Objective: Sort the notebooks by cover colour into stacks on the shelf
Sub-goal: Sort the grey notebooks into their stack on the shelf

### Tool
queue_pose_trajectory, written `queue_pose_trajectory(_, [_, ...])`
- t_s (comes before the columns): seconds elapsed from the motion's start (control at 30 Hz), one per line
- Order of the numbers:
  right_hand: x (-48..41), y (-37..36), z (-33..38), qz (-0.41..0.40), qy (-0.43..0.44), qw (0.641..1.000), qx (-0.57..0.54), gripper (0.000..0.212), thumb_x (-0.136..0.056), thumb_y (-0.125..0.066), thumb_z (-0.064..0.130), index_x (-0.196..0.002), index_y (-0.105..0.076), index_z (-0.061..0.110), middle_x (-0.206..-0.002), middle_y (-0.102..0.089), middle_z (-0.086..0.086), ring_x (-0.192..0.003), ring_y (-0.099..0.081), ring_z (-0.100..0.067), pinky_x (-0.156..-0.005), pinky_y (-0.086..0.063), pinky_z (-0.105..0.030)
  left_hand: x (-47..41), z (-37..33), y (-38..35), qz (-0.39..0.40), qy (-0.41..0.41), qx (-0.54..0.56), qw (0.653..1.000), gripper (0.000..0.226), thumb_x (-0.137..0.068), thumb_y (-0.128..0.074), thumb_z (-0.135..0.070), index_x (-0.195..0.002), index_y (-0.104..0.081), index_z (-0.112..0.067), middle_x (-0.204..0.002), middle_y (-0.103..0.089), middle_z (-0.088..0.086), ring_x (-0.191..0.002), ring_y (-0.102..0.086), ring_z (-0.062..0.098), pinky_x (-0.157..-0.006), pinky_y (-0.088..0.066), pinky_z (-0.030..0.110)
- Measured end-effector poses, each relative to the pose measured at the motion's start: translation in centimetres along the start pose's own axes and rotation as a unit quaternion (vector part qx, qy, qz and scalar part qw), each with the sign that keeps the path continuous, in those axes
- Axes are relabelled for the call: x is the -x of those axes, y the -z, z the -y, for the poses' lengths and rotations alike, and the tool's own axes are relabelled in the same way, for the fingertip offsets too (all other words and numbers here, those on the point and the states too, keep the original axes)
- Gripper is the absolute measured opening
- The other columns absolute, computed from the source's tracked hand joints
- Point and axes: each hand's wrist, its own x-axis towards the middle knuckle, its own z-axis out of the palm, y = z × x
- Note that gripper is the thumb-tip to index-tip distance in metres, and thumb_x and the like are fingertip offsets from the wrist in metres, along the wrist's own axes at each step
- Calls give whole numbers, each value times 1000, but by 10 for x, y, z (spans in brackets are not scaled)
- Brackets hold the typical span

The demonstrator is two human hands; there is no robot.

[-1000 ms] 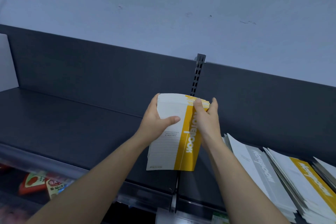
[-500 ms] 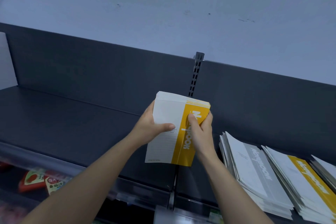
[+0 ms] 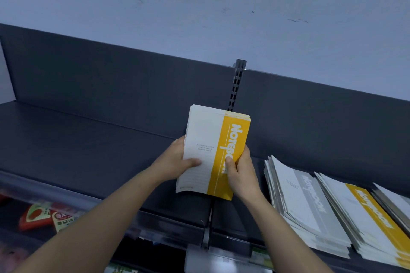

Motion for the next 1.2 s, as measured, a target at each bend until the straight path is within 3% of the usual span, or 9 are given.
queue_pose_trajectory(0.17, [-11,11,7,12,-43,999,-14,35,-100,-47,28,-132,-42,18,-110,-53,9,-100,-52,-14,-80,-39,-29,-7,-11,3,17,77,27,996,45,-92,-60,-37,-131,-41,-24,-123,-56,-9,-111,-56,14,-88,-49,33])
queue_pose_trajectory(0.27, [-16,11,7,34,-91,995,-10,33,-99,-47,34,-127,-46,16,-106,-55,7,-96,-54,-14,-80,-43,-31,-9,-11,2,25,133,22,991,47,-93,-54,-47,-132,-43,-23,-125,-59,-8,-109,-59,16,-92,-51,40])
queue_pose_trajectory(0.5, [-19,-5,-5,93,-163,982,33,34,-98,-47,41,-115,-52,11,-110,-62,-2,-98,-59,-21,-87,-50,-39,-13,-3,-2,59,227,-51,971,58,-93,-53,-48,-134,-37,-9,-125,-57,3,-107,-58,22,-92,-50,40])
queue_pose_trajectory(0.6, [-18,-12,-8,116,-182,975,52,34,-98,-46,41,-107,-57,10,-107,-64,-5,-99,-61,-24,-89,-51,-41,-16,6,-2,100,229,-59,967,51,-94,-51,-48,-131,-51,-13,-120,-63,2,-104,-62,20,-93,-51,40])
queue_pose_trajectory(0.7, [-16,-17,-11,138,-190,970,66,28,-100,-44,39,-89,-53,14,-95,-60,-2,-89,-58,-21,-80,-48,-34,-16,8,-1,114,231,-73,963,45,-95,-50,-46,-127,-57,-15,-118,-65,2,-103,-63,21,-94,-51,41])
queue_pose_trajectory(0.77, [-15,-19,-11,146,-190,967,82,28,-100,-44,39,-87,-51,15,-92,-58,-1,-85,-55,-19,-75,-45,-31,-16,9,0,118,236,-87,960,45,-95,-50,-47,-126,-57,-16,-119,-64,1,-104,-62,21,-94,-51,41])
queue_pose_trajectory(1.0, [-16,-23,-12,165,-186,956,153,32,-100,-41,41,-87,-52,13,-96,-60,-4,-89,-58,-22,-79,-49,-35,-19,7,-4,129,230,-180,948,48,-96,-46,-47,-131,-54,-15,-125,-60,3,-105,-60,20,-84,-51,31])
queue_pose_trajectory(1.13, [-16,-23,-12,167,-182,945,214,35,-98,-43,46,-91,-53,13,-107,-59,-8,-90,-61,-24,-80,-53,-35,-20,6,-7,124,220,-275,928,53,-94,-43,-54,-132,-51,-18,-128,-58,1,-113,-56,22,-89,-48,33])
queue_pose_trajectory(1.2, [-16,-22,-12,162,-187,938,243,39,-95,-44,52,-82,-49,16,-118,-56,-12,-92,-63,-27,-75,-55,-34,-18,6,-8,115,222,-294,922,54,-92,-44,-57,-129,-51,-18,-126,-58,0,-112,-56,22,-92,-48,36])
